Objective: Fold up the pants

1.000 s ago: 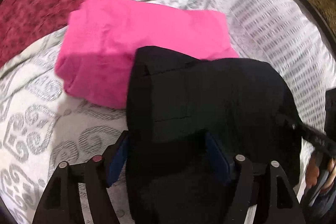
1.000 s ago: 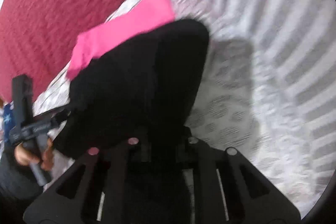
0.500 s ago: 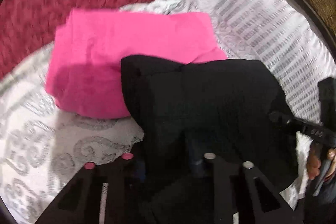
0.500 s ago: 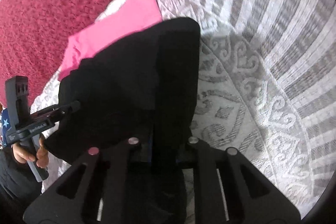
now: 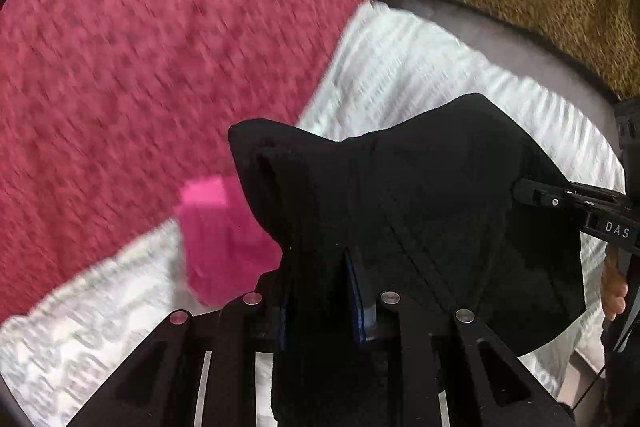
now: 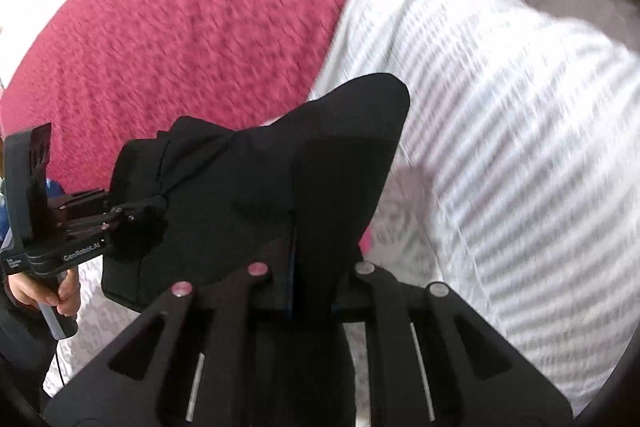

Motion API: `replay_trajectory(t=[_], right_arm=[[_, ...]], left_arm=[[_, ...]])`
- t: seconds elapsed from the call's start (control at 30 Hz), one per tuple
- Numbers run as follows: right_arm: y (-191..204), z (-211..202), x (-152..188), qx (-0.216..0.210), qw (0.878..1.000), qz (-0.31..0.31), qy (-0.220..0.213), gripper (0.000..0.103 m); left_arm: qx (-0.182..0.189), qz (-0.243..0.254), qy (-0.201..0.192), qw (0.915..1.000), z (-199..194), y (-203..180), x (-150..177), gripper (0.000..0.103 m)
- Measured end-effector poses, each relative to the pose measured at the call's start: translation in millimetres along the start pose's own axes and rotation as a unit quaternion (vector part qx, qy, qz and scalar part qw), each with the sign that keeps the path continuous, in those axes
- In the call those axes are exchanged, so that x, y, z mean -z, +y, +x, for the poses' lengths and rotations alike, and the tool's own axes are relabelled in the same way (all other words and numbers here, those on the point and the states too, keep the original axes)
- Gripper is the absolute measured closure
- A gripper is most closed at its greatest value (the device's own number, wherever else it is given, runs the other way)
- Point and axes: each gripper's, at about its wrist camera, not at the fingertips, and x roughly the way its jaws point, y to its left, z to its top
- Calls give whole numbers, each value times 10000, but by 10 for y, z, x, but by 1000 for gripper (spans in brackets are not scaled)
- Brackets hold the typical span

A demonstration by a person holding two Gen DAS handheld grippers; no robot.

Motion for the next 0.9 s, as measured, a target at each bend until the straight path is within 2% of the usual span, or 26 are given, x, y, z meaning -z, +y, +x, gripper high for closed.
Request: replay_trajectory(t=[0.17,0.2,0.23,0.27,0.3,0.33,0.37,0.4,0.43,0.47,0.53,0.67,0.77,0.83,0.9], right_arm=[[67,311,-432,-351,9994,-32,-37,89],[64,443,-499,-466,9989,-1,22,87],[55,649,-560,-521,9985,-21,146,80],[60,804,-570,-484,9985,-60,266,75],[48,1057,-558,-198,9983,-141,522,61],[30,1330,-501,419,9952,-260,840,59],[23,1524,-434,968,9884,-399,1099,59],[2,1704,-330,1447,9779,-568,1396,59],[-20,1802,-223,1602,9721,-647,1586,59],[-40,1820,-140,1534,9725,-613,1645,59],[-89,1732,-17,1146,9811,-381,1511,59],[-138,1499,45,922,9876,58,1268,59],[35,1231,45,944,9908,-60,968,59],[211,1004,60,1095,9911,-182,735,58],[330,802,54,1132,9921,-120,526,51]], left_arm=[[-543,48,-91,9985,160,225,-269,80],[-721,16,-58,9974,274,322,-271,77],[-1005,-19,17,9949,439,415,-273,69],[-1415,-105,192,9897,663,539,-246,66],[-1761,-204,416,9833,874,653,-197,64],[-1975,-381,752,9767,1124,789,-107,64],[-2040,-525,956,9729,1265,873,-29,64],[-2083,-631,1045,9704,1363,936,50,64],[-1948,-704,776,9752,1349,966,132,59],[-1850,-728,582,9783,1319,976,168,55],[-1741,-784,579,9799,1313,1015,200,54],[-1692,-755,536,9812,1135,1023,182,52],[-1575,-726,347,9842,881,925,153,42],[-1536,-673,131,9858,646,803,168,30],[-1530,-574,-99,9865,396,561,174,24]])
